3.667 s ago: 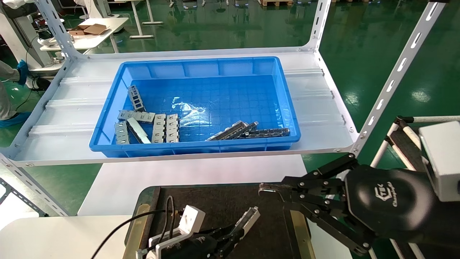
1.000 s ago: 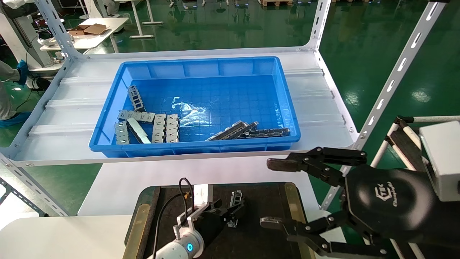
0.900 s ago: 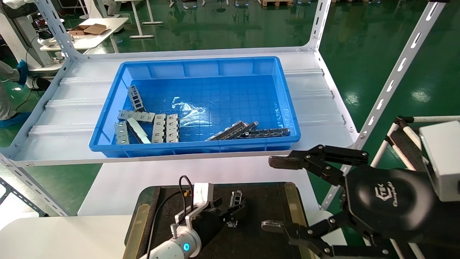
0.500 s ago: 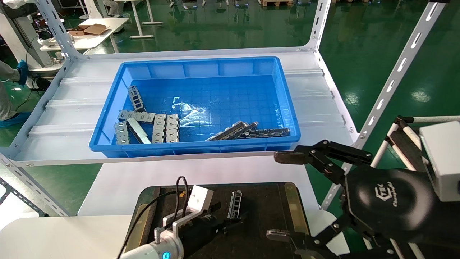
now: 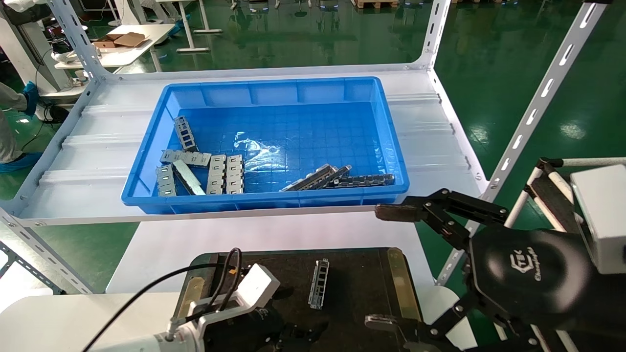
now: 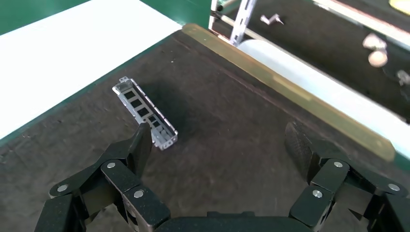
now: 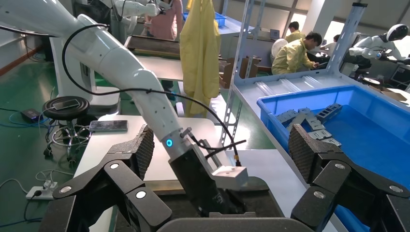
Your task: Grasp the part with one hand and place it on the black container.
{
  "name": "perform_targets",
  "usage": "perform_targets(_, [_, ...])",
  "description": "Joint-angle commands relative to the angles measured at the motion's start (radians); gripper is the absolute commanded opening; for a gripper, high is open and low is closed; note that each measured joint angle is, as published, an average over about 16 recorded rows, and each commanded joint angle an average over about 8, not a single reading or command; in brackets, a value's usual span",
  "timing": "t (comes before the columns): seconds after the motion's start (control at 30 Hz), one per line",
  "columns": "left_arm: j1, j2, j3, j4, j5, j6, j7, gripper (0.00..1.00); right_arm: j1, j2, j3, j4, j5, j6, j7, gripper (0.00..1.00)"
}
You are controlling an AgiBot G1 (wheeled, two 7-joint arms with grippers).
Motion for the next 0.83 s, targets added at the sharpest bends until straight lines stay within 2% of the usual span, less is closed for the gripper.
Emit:
perform_targets(0.03, [-0.002,-0.022,-0.023,-0.007,-0.006,0.049,0.041,1.00,0.000,0.000,0.000,0.000,0.000,0.000,0.000,1.00])
perform_targets(0.47, [0.078,-0.167,-0.178,-0.008,-0.199,0.313,0.276,1.00,0.000,0.000,-0.001,0.000,0.001,0.000,0.000,1.00])
perform_targets(0.83, [0.114,-0.228,-0.229,-0.011,-0.286,0.398,0.343,1.00,0.000,0.001,-0.001,0.000,0.001,0.001,-0.001,1.00])
